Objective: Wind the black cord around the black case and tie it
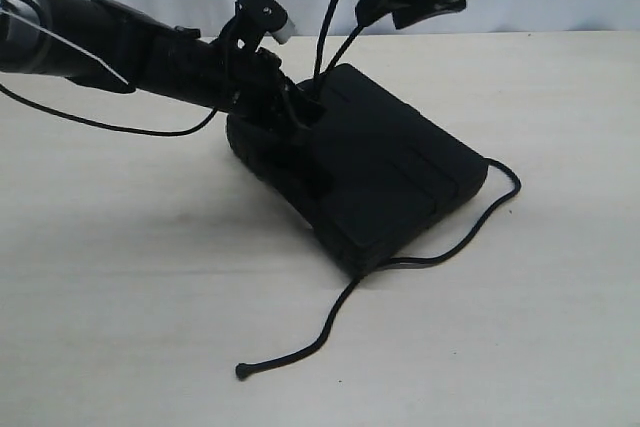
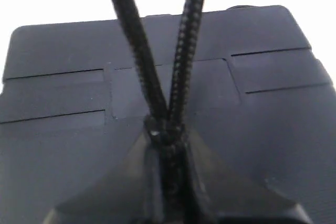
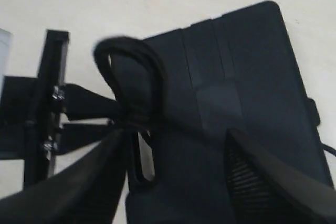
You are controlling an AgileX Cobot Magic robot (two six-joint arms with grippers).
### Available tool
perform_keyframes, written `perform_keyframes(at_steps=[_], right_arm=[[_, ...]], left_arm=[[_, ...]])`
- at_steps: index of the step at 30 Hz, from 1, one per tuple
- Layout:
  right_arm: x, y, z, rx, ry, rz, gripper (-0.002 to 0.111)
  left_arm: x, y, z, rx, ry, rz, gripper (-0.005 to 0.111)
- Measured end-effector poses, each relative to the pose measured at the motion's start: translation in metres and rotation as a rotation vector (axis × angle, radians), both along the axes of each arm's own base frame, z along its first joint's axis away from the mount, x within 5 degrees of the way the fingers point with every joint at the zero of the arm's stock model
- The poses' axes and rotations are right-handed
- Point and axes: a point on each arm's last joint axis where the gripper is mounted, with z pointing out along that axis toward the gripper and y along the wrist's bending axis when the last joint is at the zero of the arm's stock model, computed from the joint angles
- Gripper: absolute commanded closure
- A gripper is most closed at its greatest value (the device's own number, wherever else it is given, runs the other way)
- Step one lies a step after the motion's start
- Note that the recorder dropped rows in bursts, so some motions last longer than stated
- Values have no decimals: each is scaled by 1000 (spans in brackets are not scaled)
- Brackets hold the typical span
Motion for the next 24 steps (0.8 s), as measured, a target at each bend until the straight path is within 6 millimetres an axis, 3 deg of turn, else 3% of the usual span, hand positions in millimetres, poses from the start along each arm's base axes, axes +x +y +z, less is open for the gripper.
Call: perform_keyframes(at_steps=[3, 6, 11, 13, 14, 15, 16, 18, 22, 24], right_arm=[[-4, -16, 2, -58, 43, 5, 44], [-4, -44, 6, -109, 61, -30, 46], [0, -87, -21, -151, 123, -134, 75], [3, -90, -44, -163, 167, -138, 94], [6, -83, -68, -169, 202, -121, 98], [7, -80, -78, -173, 207, -115, 103], [11, -72, -98, -180, 224, -107, 104], [17, -66, -115, -181, 223, -147, 103], [26, -76, -122, -292, 146, -186, 103], [26, -75, -137, -290, 197, -178, 103]], left_arm=[[-1, 1, 10, 20, -34, -7, 107], [-2, 7, 22, 42, -74, -16, 107], [0, 30, 38, 44, -106, -6, 107], [0, 41, 42, 31, -103, -15, 107], [-2, 53, 43, 30, -93, -48, 107], [-3, 58, 43, 37, -87, -65, 107], [-6, 65, 41, 42, -69, -113, 107], [-10, 68, 41, 38, -54, -158, 107], [-12, 67, 41, 40, -45, -186, 107], [-12, 67, 41, 40, -43, -194, 107]])
